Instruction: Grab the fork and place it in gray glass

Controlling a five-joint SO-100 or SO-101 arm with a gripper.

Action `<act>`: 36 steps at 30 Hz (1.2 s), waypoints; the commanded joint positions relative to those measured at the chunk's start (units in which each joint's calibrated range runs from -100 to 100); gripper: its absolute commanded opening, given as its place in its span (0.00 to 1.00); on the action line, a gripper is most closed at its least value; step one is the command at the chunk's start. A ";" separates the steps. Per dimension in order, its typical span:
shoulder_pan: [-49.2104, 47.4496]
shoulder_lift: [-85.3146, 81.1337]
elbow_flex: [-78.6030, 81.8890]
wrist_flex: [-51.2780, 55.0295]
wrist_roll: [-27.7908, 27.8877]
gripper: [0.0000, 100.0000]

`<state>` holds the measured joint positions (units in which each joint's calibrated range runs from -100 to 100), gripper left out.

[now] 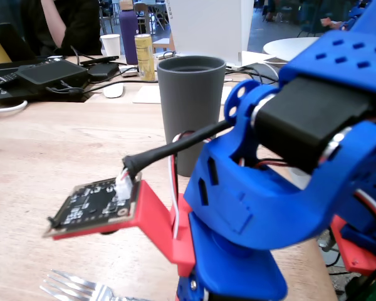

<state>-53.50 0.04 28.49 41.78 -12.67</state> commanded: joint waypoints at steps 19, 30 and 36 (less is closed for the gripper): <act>13.40 -1.07 -2.77 0.42 1.51 0.28; 8.66 1.41 -2.87 0.50 1.56 0.28; 6.12 8.79 -12.50 8.47 1.56 0.28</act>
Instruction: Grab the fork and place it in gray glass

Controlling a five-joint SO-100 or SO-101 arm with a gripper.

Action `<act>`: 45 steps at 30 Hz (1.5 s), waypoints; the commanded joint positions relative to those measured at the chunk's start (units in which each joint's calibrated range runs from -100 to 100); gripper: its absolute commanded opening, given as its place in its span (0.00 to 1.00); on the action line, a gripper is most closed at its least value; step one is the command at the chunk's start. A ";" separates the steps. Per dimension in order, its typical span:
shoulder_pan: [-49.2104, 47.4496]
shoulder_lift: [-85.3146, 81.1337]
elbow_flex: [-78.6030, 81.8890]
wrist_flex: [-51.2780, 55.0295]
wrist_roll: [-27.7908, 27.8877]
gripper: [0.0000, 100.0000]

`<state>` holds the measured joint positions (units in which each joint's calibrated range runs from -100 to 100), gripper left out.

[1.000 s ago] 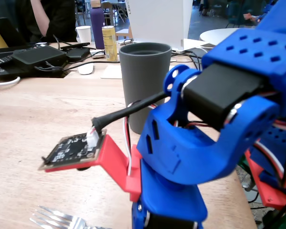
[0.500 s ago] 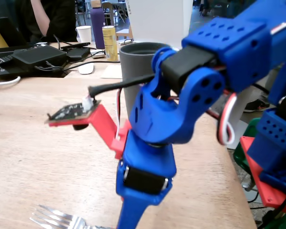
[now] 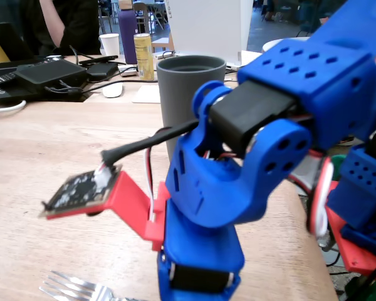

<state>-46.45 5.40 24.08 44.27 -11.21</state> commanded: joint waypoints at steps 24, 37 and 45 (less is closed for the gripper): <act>0.60 7.72 -15.25 9.27 -0.59 0.21; 1.28 14.92 -23.93 15.67 -0.05 0.00; 1.28 13.81 -23.84 15.75 0.10 0.00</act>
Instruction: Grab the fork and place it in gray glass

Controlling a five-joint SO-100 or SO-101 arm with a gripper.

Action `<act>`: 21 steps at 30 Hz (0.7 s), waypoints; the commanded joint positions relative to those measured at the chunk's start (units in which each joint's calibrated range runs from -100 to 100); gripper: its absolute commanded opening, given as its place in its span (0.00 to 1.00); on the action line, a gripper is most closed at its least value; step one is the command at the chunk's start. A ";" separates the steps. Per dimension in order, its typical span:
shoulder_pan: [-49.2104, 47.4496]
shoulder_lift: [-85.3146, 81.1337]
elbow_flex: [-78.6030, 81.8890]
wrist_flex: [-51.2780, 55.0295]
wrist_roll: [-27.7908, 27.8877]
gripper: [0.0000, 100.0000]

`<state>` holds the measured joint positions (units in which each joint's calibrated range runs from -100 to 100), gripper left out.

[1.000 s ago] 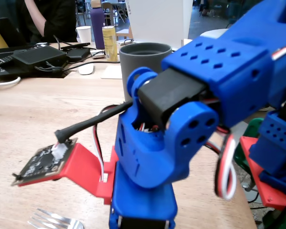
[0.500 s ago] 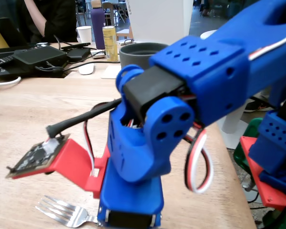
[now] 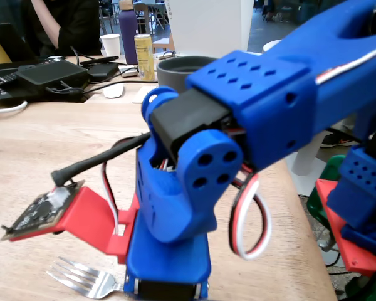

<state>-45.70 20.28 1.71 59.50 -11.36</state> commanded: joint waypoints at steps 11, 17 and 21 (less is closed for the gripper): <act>5.43 -4.58 -1.57 3.88 0.24 0.20; 4.25 -0.72 -1.67 3.72 0.29 0.20; 5.26 0.91 -1.67 3.72 0.24 0.19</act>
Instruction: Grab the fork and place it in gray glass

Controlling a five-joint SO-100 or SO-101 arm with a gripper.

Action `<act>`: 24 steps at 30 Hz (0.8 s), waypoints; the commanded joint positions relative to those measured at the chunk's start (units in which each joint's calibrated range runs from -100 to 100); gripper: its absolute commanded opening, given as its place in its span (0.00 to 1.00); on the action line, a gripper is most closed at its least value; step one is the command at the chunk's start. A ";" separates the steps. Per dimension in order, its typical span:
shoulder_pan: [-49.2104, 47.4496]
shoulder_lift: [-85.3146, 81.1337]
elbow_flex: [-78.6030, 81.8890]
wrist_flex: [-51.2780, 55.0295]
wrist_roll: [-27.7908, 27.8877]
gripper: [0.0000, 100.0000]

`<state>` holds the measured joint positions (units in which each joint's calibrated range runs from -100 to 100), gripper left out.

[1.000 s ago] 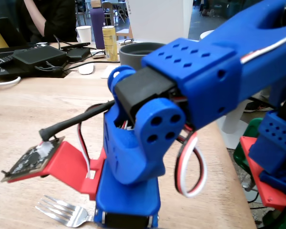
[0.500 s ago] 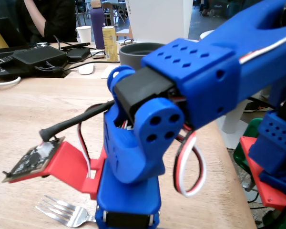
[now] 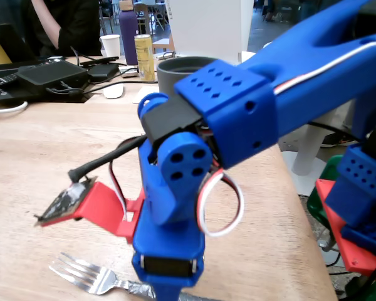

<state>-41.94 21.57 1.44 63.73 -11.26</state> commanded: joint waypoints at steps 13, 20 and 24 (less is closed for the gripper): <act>2.18 -0.22 -1.40 -0.51 0.15 0.00; 2.01 -10.08 -0.17 -0.43 0.15 0.00; 1.84 -20.54 -0.36 3.76 0.20 0.00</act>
<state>-40.16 10.16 1.98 64.22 -11.26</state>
